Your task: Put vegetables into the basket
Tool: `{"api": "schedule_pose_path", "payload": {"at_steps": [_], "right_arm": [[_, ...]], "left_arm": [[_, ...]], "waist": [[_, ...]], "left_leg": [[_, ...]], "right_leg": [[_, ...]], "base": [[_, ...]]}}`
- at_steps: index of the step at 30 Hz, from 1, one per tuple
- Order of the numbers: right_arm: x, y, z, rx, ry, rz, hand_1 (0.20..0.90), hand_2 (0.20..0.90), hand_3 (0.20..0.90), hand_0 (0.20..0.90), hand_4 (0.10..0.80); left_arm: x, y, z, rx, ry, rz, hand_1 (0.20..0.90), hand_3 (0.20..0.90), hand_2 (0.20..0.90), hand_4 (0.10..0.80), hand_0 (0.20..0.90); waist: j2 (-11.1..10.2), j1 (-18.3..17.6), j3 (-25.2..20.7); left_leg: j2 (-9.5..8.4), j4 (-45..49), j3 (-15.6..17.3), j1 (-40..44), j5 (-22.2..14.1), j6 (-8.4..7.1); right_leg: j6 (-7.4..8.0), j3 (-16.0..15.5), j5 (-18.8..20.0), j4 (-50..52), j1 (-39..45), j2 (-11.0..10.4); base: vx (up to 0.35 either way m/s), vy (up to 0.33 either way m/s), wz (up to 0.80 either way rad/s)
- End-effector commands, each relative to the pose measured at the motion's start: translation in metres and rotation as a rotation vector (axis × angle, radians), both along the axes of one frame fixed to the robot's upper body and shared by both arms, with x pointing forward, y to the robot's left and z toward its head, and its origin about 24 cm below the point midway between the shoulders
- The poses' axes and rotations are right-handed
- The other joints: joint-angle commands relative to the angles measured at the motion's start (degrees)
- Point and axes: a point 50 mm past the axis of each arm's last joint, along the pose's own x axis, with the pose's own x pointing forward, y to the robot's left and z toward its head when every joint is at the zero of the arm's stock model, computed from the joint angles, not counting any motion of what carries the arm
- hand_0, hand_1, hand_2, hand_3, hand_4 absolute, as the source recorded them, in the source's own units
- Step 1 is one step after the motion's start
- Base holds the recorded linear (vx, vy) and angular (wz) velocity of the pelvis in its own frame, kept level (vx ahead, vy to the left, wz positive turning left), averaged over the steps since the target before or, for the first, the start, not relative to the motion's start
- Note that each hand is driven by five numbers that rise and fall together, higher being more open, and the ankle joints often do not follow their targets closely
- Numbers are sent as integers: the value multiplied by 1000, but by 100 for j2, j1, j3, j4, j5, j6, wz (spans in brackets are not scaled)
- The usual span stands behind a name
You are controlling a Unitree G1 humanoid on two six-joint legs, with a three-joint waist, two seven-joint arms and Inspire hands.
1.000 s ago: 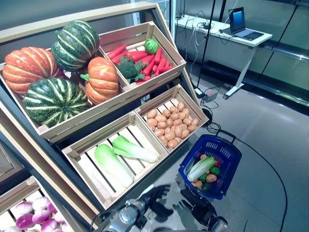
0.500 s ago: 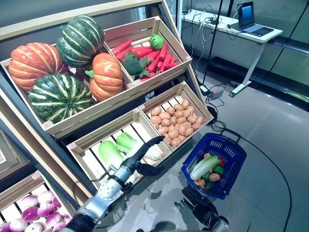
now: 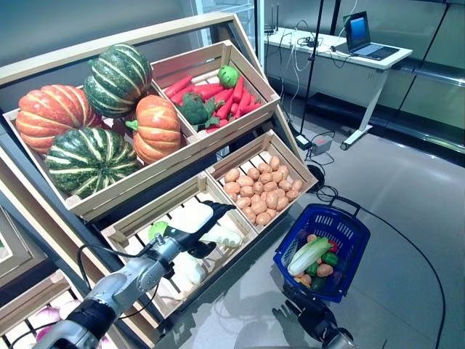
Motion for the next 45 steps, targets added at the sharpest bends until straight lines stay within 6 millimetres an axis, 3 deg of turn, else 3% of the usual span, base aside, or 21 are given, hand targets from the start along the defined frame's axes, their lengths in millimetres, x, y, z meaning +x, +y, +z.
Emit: {"api": "schedule_pose_path", "payload": {"at_steps": [1, 6, 11, 14, 16, 19, 24, 31, 32, 34, 45], "right_arm": [[15, -2, 10, 30, -129, -22, 900, 900, 900, 900, 800], [45, -13, 26, -1, -211, -3, 900, 900, 900, 900, 800], [76, -28, 44, -30, -294, -8, 900, 900, 900, 900, 800], [100, -34, 61, -47, -361, -13, 900, 900, 900, 900, 800], [105, -34, 64, -48, -372, -15, 900, 900, 900, 900, 800], [124, -33, 78, -67, -421, -2, 900, 900, 900, 900, 800], [139, -31, 91, -60, -470, 1, 900, 900, 900, 900, 800], [153, -41, 108, -94, -504, 10, 900, 900, 900, 900, 800], [153, -41, 108, -94, -507, 10, 900, 900, 900, 900, 800], [161, -45, 117, -115, -522, 36, 900, 900, 900, 900, 800], [167, -69, 137, -160, -545, 3, 900, 900, 900, 900, 800]], "left_arm": [[40, 30, 56, 134, -274, 54, 900, 900, 900, 800, 900], [44, 49, 46, 285, -253, 92, 900, 900, 900, 800, 900], [55, 63, 55, 385, -258, 143, 900, 900, 900, 800, 900], [69, 69, 73, 412, -298, 194, 900, 900, 900, 800, 900], [72, 69, 77, 408, -311, 205, 900, 900, 900, 800, 900], [87, 66, 100, 417, -388, 217, 900, 900, 900, 800, 900], [99, 64, 121, 445, -430, 232, 900, 900, 900, 800, 900], [105, 71, 131, 512, -460, 270, 900, 900, 900, 800, 900], [105, 71, 132, 512, -462, 270, 900, 900, 900, 800, 900], [107, 77, 142, 551, -492, 312, 900, 900, 900, 800, 900], [103, 108, 174, 634, -528, 484, 900, 900, 900, 800, 900]], "waist": [[-61, -182, 88], [-71, -241, 446], [-118, -261, 918], [-149, -291, 1282], [-152, -285, 1353], [-156, -332, 1675], [-193, -344, 1900], [-216, -364, 2144], [-216, -366, 2139], [-229, -345, 2225], [-296, -325, 2344]], "left_leg": [[-84, 129, 29, -247, -233, 179], [34, 989, -75, -692, -382, 167], [169, 2176, -152, -1500, -752, 129], [234, 2852, -239, -2122, -968, 151], [256, 3033, -235, -2259, -1053, 139], [329, 3640, -203, -2851, -1246, 96], [413, 4357, -297, -3441, -1525, 58], [603, 5378, -519, -4146, -2064, -87], [597, 5302, -491, -4202, -1900, -38], [633, 5701, -622, -4465, -2181, -117], [704, 6507, -841, -5358, -2451, -145]], "right_leg": [[-148, 329, -268, 295, -90, -38], [-175, 532, -601, 1370, -650, -181], [-192, 720, -810, 2189, -1311, -404], [-220, 854, -901, 2757, -1871, -525], [-226, 877, -972, 2930, -2003, -547], [-242, 990, -1081, 3580, -2608, -663], [-228, 1134, -1277, 4410, -3245, -787], [-140, 1316, -1725, 5447, -3993, -963], [-184, 1297, -1572, 5366, -4047, -960], [-146, 1383, -1818, 5760, -4331, -985], [-115, 1457, -1984, 6430, -5268, -1035]], "base": [[32, 37, -7], [-37, 48, -10], [-138, 55, -11], [-200, 58, 6], [-159, 78, -5], [-244, 100, 0], [-125, 57, -1], [-69, 39, 13], [-76, 48, 9], [-47, 51, -3], [-48, 57, 4]]}}
